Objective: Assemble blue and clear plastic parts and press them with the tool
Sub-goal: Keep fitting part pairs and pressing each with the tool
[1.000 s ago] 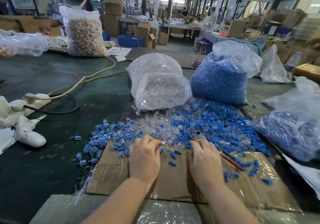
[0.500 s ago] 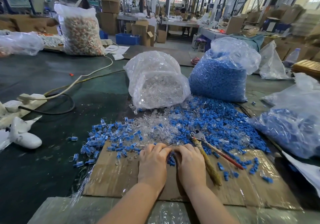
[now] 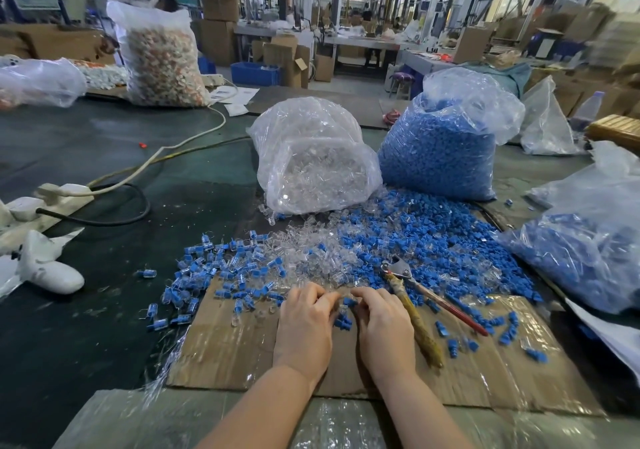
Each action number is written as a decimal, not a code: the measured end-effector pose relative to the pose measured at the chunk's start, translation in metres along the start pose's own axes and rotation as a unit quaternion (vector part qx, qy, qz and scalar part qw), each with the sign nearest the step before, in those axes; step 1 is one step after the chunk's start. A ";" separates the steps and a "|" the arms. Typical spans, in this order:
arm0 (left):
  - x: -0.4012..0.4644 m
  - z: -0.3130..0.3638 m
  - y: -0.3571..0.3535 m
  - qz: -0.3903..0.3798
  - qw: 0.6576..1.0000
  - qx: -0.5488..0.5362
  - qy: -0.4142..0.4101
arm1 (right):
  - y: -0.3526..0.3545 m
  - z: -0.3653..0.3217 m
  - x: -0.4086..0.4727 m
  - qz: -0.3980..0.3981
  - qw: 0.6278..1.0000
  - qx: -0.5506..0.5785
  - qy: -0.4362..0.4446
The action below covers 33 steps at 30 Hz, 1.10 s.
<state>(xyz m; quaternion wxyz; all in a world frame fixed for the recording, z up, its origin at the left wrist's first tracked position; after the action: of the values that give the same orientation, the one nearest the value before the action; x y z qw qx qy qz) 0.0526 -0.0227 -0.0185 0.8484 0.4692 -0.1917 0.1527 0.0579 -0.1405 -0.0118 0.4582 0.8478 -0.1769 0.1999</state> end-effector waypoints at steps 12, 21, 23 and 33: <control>-0.002 -0.001 0.009 0.041 0.997 -0.054 0.038 | -0.001 -0.002 0.000 -0.011 1.000 -0.025 0.016; -0.002 -0.002 0.010 0.046 0.996 -0.057 0.045 | 0.001 0.000 -0.001 -0.001 1.000 0.015 -0.020; -0.003 -0.002 0.009 0.039 0.997 -0.046 0.036 | 0.002 0.001 -0.002 0.015 0.999 0.027 -0.023; -0.002 -0.001 0.009 0.033 0.998 -0.049 0.026 | 0.001 0.002 -0.002 0.020 0.999 0.032 -0.026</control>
<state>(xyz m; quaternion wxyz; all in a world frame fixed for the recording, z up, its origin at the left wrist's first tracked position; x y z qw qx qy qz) 0.0470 -0.0171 -0.0132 0.8698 0.4161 -0.1921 0.1828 0.0557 -0.1427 -0.0130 0.4220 0.8633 -0.1988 0.1926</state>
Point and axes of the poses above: each hand's wrist, its own x-axis towards the middle knuckle, its own y-axis out of the back of the hand, z = x × y, the point moved 4 cm from there along x, towards the middle knuckle, and after that the axes turned 11 degrees about z, right-handed, at the moved point
